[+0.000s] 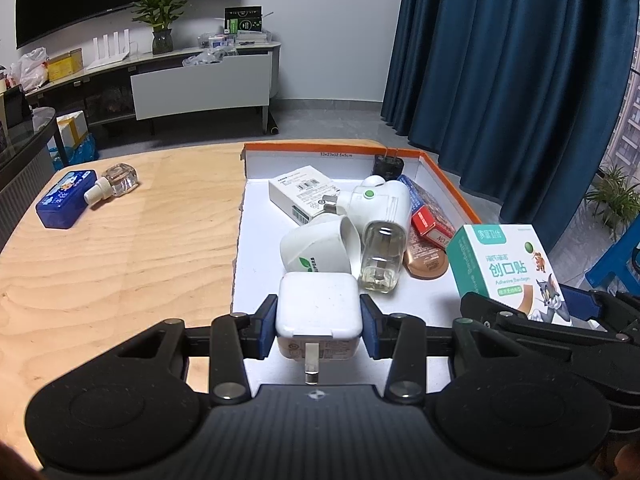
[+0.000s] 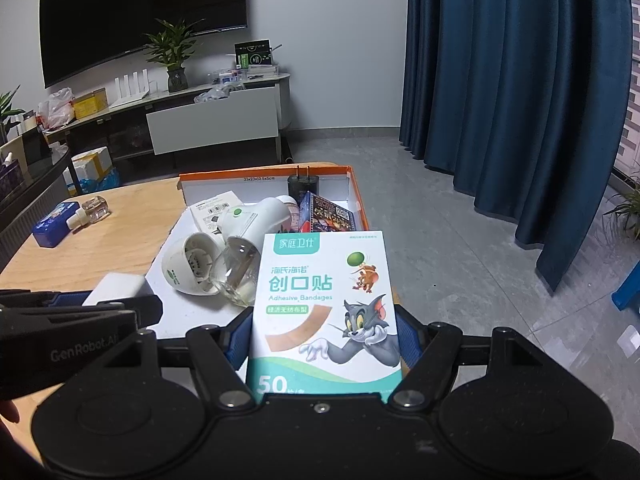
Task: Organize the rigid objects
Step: 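Release the teal box with right tool while left tool releases charger into box, then withdraw both tools toward the blue tin and glass bottle on table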
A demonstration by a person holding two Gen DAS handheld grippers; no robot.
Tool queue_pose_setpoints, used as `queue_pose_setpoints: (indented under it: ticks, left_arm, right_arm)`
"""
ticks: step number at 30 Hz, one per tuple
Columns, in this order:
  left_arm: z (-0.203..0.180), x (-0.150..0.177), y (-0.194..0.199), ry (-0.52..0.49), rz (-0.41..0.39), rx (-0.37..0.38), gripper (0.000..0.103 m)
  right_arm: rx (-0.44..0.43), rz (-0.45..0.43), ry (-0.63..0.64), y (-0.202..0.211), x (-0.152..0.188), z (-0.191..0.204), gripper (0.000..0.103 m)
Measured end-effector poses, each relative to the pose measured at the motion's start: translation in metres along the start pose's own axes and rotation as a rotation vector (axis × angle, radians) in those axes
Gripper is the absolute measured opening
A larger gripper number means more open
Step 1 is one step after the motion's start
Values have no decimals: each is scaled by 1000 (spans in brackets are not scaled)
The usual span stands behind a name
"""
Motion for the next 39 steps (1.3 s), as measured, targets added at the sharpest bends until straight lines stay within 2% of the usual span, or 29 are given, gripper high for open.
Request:
queue_pose_setpoints:
  ticks: [10, 15, 24, 25, 26, 28, 33, 39]
  left_arm:
    - [-1, 2, -6, -2, 13, 10, 43]
    - [-2, 3, -8, -1, 23, 20, 43]
    - [-15, 9, -9, -15, 47, 88, 43]
    - [-16, 8, -6, -20, 35, 88, 44]
    - [-16, 7, -4, -27, 26, 86, 52]
    - [-15, 4, 0, -25, 10, 84, 62]
    - [-5, -3, 7, -12, -11, 72, 62]
    - [24, -11, 15, 15, -30, 22, 62]
  right_arm:
    - [-2, 16, 12, -5, 3, 1, 84]
    - [1, -8, -1, 2, 0, -1, 85]
    - [51, -56, -23, 16, -8, -9, 86]
    - [53, -56, -20, 17, -9, -9, 86]
    - [54, -60, -19, 19, -11, -9, 86]
    - [58, -75, -20, 23, -14, -9, 87]
    - [53, -96, -9, 33, -23, -4, 87]
    - [8, -98, 18, 34, -31, 18, 88]
Point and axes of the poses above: each gripper's, at about its wrist camera, not at the fingertips, and y roughly against the way its jaws point, z to its left, x to its underside, the point moved 6 cm from there along -y, roughly the way its jaws point, and after that the axes turned 7 degrees about -x, right-handed, at the moved point
